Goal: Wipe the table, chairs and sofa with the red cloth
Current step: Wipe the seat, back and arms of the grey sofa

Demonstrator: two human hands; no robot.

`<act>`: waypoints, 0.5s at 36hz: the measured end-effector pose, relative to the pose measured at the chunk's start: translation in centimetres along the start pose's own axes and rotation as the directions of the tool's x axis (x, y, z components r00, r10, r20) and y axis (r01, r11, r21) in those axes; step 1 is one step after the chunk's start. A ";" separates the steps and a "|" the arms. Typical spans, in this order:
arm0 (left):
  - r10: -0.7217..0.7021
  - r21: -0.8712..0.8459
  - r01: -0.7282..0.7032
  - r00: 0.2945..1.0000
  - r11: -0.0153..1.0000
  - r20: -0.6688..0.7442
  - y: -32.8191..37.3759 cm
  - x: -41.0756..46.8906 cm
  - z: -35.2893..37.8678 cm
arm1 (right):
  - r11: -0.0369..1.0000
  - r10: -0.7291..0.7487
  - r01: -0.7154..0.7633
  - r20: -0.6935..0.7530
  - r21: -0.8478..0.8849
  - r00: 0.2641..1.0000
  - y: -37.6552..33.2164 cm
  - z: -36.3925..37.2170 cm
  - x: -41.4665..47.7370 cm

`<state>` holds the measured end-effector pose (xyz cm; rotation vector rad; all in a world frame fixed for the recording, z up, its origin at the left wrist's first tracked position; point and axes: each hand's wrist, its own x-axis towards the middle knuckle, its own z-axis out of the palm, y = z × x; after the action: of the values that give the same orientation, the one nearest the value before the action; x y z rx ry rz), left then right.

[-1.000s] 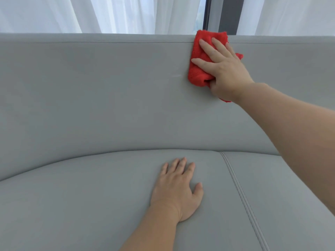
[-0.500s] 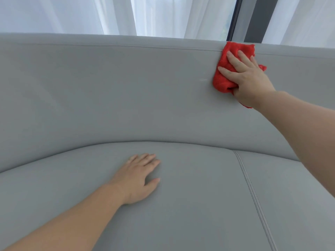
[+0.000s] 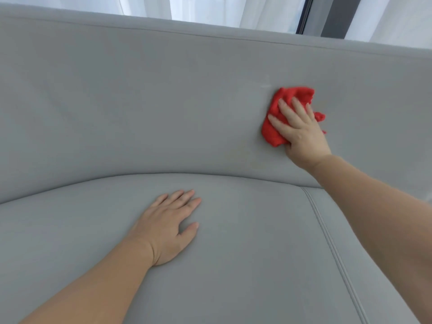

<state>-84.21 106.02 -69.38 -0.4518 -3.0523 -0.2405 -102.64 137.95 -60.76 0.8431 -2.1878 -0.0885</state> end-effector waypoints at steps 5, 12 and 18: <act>-0.005 0.013 0.005 1.000 1.000 -0.003 0.2 -0.1 0.0 | 0.978 -0.177 0.198 0.242 -0.065 0.954 -2.3 3.7 -4.5; 0.001 0.019 -0.001 1.000 1.000 -0.013 0.1 0.0 0.1 | 0.956 -0.227 0.278 0.365 -0.092 0.903 -3.1 3.7 -5.1; 0.014 -0.011 -0.014 1.000 1.000 -0.025 0.0 -0.1 0.3 | 0.952 -0.240 0.283 0.283 -0.119 0.928 -3.0 3.6 -5.4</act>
<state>-84.14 106.01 -69.67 -0.4673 -3.0243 -0.2611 -100.90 138.12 -67.75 1.0800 -2.2630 -0.5300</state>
